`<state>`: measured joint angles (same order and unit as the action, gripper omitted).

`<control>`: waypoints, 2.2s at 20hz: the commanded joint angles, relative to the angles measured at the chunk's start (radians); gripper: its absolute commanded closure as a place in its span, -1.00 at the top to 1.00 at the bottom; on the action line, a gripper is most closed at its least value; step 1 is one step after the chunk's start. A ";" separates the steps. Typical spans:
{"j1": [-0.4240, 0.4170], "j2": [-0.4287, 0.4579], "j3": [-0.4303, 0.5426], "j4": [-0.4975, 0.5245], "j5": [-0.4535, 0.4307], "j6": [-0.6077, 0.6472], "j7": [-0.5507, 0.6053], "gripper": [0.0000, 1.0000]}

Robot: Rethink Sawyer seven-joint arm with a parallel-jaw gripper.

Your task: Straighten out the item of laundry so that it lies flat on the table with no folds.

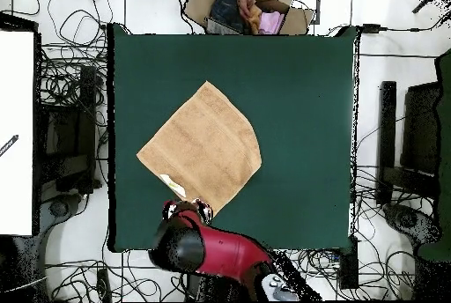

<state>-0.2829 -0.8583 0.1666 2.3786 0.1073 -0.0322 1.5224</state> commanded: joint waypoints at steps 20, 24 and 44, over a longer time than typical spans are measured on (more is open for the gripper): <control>-0.173 0.039 0.093 -0.329 -0.185 0.294 -0.028 1.00; -0.211 0.070 0.116 -0.361 -0.220 0.317 -0.042 1.00; -0.251 0.193 0.172 -0.483 -0.305 0.358 -0.028 1.00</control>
<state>-0.5292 -0.7410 0.2488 1.9660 -0.1368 0.2344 1.5224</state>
